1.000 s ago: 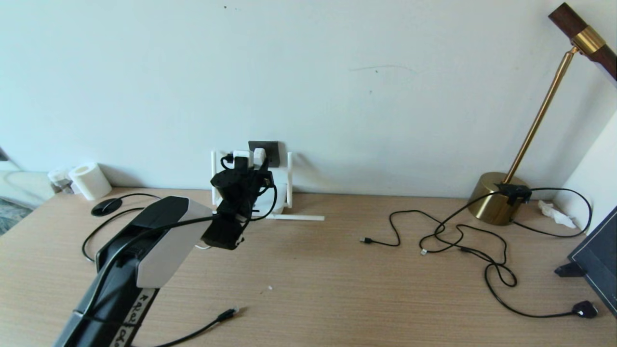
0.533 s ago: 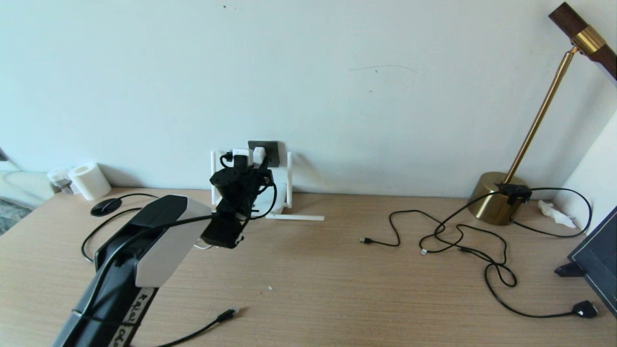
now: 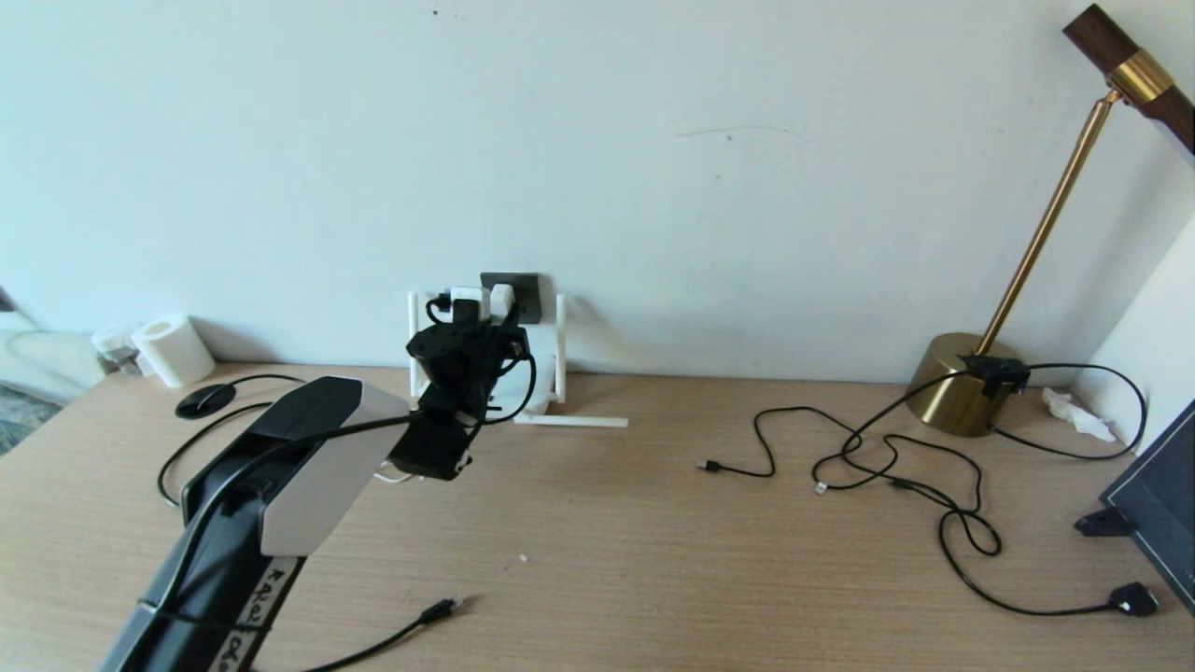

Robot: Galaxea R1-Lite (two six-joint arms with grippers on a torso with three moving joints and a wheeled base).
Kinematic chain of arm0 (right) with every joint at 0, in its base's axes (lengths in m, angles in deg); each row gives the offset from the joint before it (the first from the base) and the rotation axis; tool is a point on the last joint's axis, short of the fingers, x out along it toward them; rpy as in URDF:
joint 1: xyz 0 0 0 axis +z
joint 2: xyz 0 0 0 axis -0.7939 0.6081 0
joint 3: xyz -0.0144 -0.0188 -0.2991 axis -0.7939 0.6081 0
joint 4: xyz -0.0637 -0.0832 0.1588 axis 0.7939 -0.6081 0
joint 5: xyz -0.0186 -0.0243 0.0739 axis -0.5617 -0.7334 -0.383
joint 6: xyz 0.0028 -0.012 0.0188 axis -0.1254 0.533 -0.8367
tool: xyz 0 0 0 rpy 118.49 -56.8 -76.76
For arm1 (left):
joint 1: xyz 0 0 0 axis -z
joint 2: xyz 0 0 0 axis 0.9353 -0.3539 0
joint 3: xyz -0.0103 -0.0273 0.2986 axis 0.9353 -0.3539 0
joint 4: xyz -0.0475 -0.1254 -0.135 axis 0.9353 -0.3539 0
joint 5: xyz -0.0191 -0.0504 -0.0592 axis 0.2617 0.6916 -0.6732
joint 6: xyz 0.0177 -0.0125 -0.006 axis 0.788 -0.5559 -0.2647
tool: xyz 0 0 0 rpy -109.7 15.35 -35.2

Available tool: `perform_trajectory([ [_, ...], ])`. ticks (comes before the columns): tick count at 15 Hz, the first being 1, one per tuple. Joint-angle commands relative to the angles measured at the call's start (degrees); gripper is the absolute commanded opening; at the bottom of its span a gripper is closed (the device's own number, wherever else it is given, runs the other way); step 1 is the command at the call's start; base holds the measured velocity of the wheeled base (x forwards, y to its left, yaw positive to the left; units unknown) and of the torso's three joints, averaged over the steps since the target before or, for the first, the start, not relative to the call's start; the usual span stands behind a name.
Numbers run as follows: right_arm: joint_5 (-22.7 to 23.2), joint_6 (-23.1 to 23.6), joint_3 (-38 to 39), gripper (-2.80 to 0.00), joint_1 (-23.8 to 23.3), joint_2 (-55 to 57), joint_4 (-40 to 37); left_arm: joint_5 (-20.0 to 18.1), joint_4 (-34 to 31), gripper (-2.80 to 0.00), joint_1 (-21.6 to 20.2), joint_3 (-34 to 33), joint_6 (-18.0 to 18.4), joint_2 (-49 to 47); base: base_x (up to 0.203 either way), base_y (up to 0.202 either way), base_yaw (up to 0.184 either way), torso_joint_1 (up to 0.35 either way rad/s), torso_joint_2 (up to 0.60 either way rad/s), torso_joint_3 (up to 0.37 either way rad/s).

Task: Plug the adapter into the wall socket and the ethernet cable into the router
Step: Plug plug into socket

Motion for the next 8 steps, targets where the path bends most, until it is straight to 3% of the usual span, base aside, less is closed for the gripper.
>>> perform_trajectory([
  [1, 0.00, 0.00, -0.05, 0.00, 0.00, 0.00, 0.02, 0.05, 0.39, -2.80, 0.01, 0.62, 0.03, -0.03, 0.000, 0.000, 0.000, 0.000, 0.00, 0.000],
  [8, 0.00, 0.00, 0.00, 0.00, 0.00, 0.00, 0.02, 0.05, 0.38, -2.80, 0.01, 0.62, 0.03, -0.44, 0.000, 0.000, 0.000, 0.000, 0.00, 0.000],
])
